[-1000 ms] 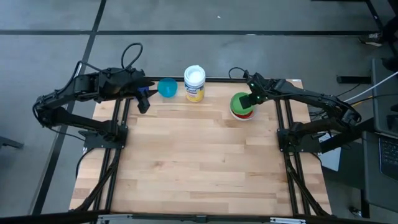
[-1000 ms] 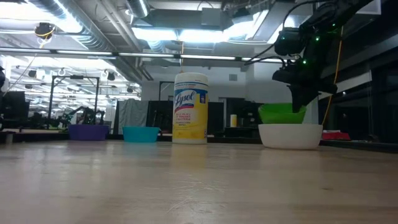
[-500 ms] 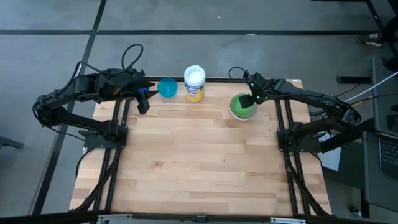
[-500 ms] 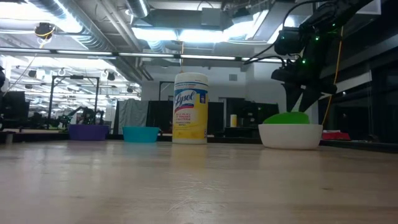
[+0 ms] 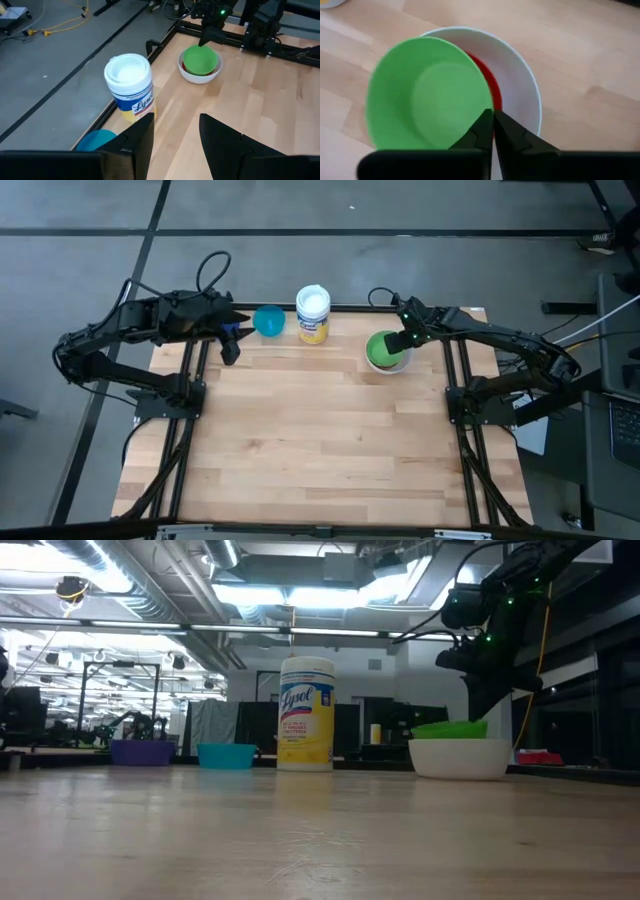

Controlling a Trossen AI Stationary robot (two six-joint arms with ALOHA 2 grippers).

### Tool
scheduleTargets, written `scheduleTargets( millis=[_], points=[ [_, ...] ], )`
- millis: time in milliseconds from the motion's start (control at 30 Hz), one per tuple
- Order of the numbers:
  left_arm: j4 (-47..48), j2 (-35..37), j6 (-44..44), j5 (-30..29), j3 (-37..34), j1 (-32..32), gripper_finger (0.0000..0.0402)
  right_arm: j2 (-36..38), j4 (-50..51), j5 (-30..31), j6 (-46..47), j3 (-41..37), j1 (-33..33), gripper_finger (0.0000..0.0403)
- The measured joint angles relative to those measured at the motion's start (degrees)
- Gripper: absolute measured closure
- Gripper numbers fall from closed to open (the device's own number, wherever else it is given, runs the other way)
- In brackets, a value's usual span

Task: Nest bowls inside each other
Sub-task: Stack the green bowl on the red bowl, then stack the blue bowl on the green bowl

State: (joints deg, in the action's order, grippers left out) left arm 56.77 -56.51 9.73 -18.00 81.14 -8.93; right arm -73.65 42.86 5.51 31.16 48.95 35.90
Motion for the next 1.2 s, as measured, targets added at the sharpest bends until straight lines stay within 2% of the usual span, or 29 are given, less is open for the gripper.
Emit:
scheduleTargets(
  millis=[167,400,567,833,900,1000,1100,1133,1200],
  points=[
    [0.37,0.00,0.02,0.14,0.02,0.00,0.0250,0.00,-0.03,-2.36,0.62,0.00,0.02,0.0398],
    [0.37,0.00,0.02,1.21,0.02,0.00,0.0250,0.00,-0.04,-3.56,0.11,0.00,0.00,0.0373],
    [0.37,0.00,0.02,1.25,0.02,0.00,0.0250,0.00,-0.96,-4.52,-0.12,0.00,-0.07,0.0329],
    [0.39,0.00,-0.85,1.23,0.02,0.00,0.0250,0.00,-1.57,-6.62,0.64,0.00,-0.04,0.0222],
    [0.39,0.00,-0.87,1.23,0.02,0.00,0.0250,-0.47,-1.09,-6.63,1.28,0.00,-0.04,0.0215],
    [0.42,0.00,-0.87,1.26,0.02,0.00,0.0250,-2.00,-0.67,-7.80,1.37,0.00,-0.04,0.0255],
    [0.42,0.00,-0.87,1.46,0.02,0.00,0.0250,-3.59,-0.90,-8.14,1.05,0.00,-0.09,0.0355],
    [0.42,0.00,-0.85,1.65,0.02,0.00,0.0250,-3.83,-1.54,-8.34,0.77,0.00,-0.14,0.0377],
    [0.44,0.00,-0.61,2.22,0.02,0.00,0.0250,-4.05,-2.75,-8.20,1.23,0.02,-0.20,0.0385]
  ],
)
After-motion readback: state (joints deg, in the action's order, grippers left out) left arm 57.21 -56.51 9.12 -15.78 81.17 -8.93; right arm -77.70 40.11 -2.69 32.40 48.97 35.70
